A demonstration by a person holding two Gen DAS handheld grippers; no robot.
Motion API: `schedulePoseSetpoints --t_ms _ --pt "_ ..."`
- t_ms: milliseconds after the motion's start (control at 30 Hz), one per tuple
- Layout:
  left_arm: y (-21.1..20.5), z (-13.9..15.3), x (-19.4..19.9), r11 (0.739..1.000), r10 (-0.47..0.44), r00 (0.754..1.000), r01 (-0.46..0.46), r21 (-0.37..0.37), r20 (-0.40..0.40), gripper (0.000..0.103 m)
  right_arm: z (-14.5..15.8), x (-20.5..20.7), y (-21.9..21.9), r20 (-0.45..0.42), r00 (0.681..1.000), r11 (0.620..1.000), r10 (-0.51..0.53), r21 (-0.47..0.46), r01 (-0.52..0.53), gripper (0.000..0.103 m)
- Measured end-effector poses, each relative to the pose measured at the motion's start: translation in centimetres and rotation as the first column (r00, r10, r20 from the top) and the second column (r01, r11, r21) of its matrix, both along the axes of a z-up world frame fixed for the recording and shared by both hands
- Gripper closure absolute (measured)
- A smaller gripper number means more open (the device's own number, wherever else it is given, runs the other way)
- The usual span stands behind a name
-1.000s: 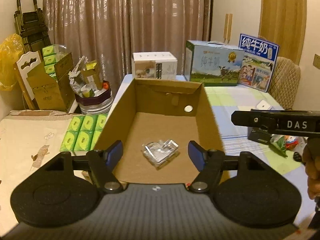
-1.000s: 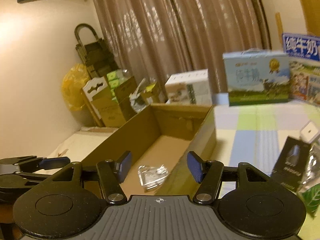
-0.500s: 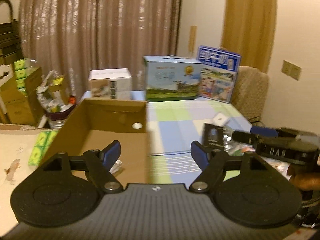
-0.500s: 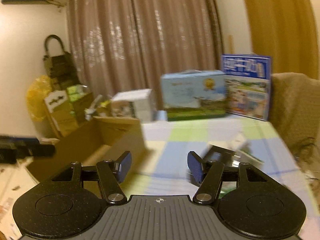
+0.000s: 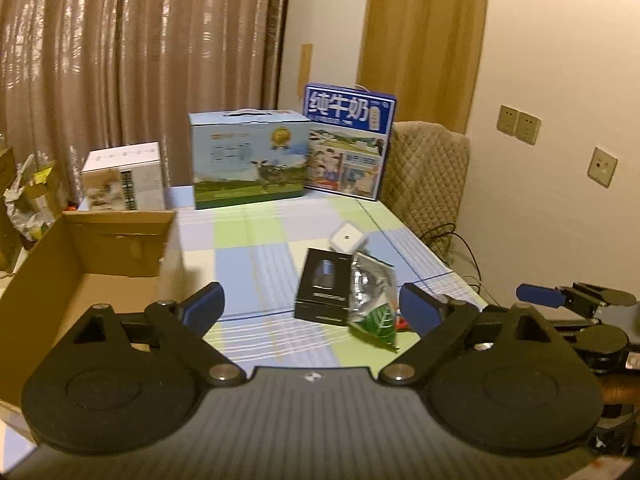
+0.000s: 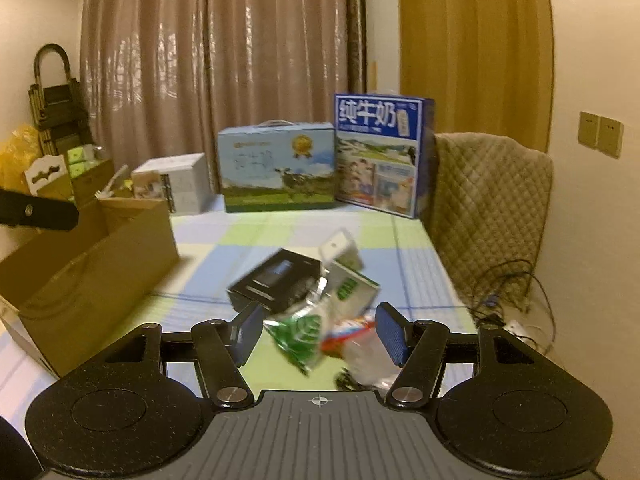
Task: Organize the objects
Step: 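Return both tools to the table objects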
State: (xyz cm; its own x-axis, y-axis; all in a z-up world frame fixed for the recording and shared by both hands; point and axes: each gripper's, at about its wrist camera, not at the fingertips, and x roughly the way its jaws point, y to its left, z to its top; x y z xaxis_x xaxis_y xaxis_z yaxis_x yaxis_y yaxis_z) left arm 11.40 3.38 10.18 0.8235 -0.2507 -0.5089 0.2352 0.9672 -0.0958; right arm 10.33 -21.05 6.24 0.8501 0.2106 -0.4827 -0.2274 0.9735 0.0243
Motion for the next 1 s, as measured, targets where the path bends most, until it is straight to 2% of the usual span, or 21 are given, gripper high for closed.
schedulePoseSetpoints --t_ms 133,267,533,633,833,1000 --pt "-2.1 -0.7 0.6 1.000 -0.019 1.000 0.019 -0.006 -0.020 0.008 -0.5 0.2 -1.9 -0.032 0.999 1.000 -0.001 -0.003 0.001 0.043" --pt "-4.2 -2.1 1.5 0.999 -0.037 0.998 0.036 -0.004 -0.042 0.005 -1.3 0.4 -3.2 -0.061 0.998 0.997 0.015 -0.068 -0.019 0.043" --pt "-7.6 -6.9 3.3 0.996 -0.086 0.991 0.085 -0.011 -0.102 0.005 -5.5 2.3 -6.7 -0.163 0.987 0.998 0.003 -0.067 -0.014 0.043" --pt "-8.6 -9.4 4.3 0.994 -0.110 0.983 0.111 0.001 -0.147 0.005 -6.3 3.0 -7.6 -0.184 0.983 0.997 0.010 -0.079 -0.025 0.043" --pt "-9.3 -13.1 5.1 0.989 -0.146 0.971 0.149 0.000 -0.189 0.005 -7.4 5.7 -8.1 -0.208 0.978 0.995 0.025 -0.093 -0.045 0.044" --pt "-8.6 -14.9 5.5 0.988 -0.155 0.963 0.155 -0.018 -0.223 0.005 -8.5 8.6 -8.0 -0.250 0.968 0.993 0.036 -0.103 -0.063 0.044"
